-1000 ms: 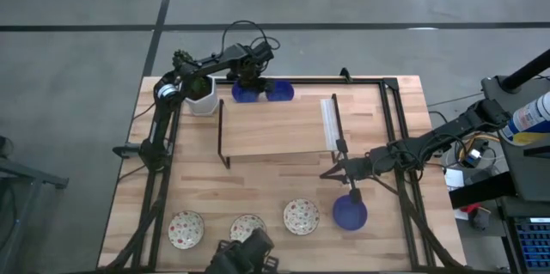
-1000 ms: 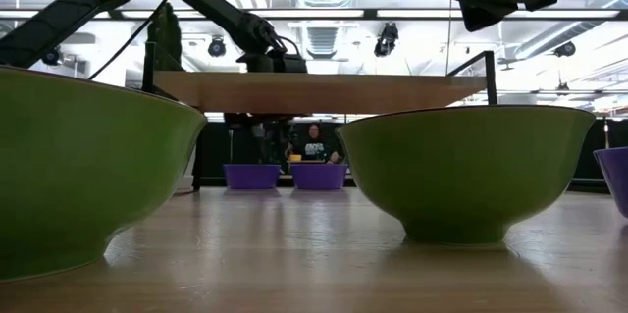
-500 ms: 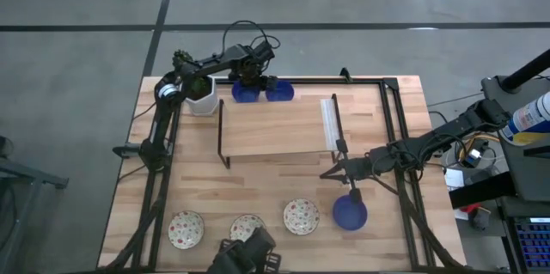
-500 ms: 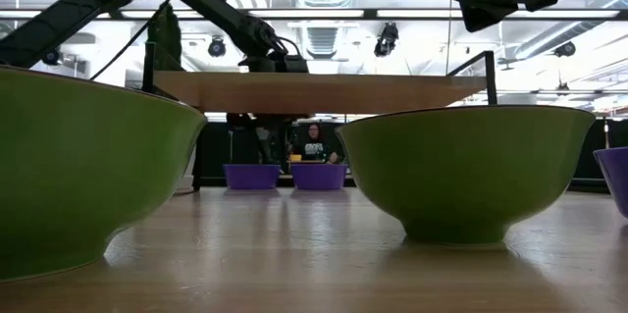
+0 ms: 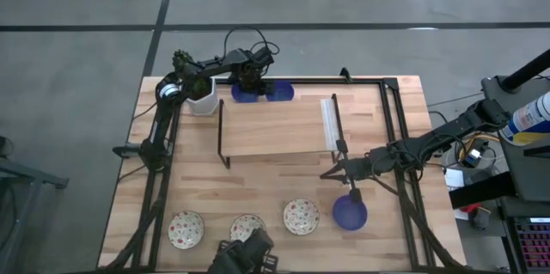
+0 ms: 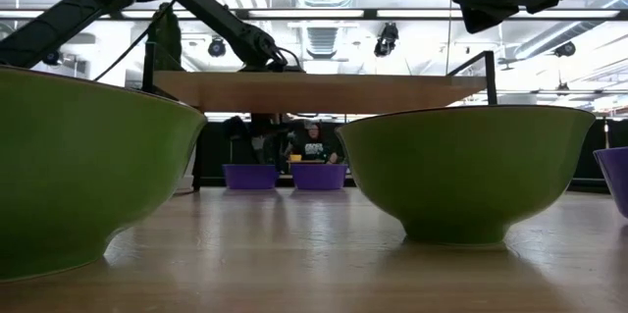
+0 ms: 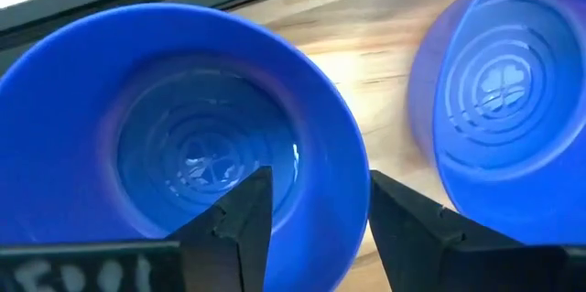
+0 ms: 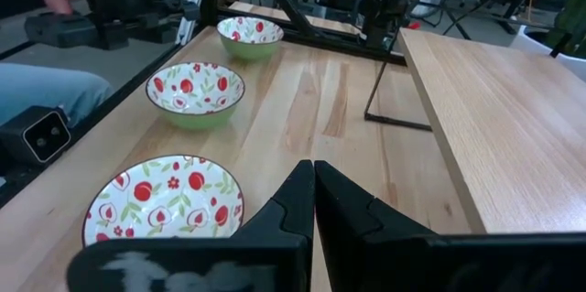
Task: Pick & Place Mini bowls
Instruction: Put the top left blue bowl on the shelf
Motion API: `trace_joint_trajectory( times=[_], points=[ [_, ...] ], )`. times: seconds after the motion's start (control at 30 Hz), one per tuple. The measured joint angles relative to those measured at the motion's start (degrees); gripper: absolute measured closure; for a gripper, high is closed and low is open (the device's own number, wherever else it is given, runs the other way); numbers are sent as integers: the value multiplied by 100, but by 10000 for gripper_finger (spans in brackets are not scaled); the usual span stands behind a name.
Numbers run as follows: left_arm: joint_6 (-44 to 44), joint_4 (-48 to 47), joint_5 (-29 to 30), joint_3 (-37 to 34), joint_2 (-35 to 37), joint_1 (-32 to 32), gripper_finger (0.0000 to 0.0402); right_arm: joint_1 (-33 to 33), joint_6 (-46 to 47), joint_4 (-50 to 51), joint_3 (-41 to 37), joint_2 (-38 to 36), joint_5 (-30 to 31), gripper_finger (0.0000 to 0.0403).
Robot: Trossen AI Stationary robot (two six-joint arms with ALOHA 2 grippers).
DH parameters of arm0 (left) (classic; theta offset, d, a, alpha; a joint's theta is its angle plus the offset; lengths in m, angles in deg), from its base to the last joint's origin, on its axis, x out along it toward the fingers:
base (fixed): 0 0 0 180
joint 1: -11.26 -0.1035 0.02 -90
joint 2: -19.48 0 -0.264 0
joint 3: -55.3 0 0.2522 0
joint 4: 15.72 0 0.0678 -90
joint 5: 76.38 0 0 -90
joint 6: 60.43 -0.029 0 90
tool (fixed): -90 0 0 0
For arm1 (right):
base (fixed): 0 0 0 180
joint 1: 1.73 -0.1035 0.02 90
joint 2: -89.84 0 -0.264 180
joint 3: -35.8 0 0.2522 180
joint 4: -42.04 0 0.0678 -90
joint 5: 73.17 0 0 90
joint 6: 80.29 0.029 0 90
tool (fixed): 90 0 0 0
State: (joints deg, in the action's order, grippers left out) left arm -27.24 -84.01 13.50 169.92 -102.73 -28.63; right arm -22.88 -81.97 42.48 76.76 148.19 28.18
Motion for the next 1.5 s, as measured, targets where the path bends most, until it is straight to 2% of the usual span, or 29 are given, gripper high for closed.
trace_joint_trajectory(
  times=[0.17,0.37,0.43,0.7,1.27,1.5],
  points=[
    [-18,-4,15,2,-1,0,271,1,-2,0,0,0,0,394],
    [-100,-13,15,2,0,1,374,1,3,0,0,0,0,394],
    [-112,-36,27,4,0,2,391,0,2,0,0,0,0,394],
    [-221,-178,102,37,31,2,399,2,13,0,0,0,0,394],
    [-523,-844,191,737,33,80,401,1,15,-2,0,0,4,394],
    [-774,-1245,532,1131,37,158,401,2,15,-2,0,0,5,394]
  ],
)
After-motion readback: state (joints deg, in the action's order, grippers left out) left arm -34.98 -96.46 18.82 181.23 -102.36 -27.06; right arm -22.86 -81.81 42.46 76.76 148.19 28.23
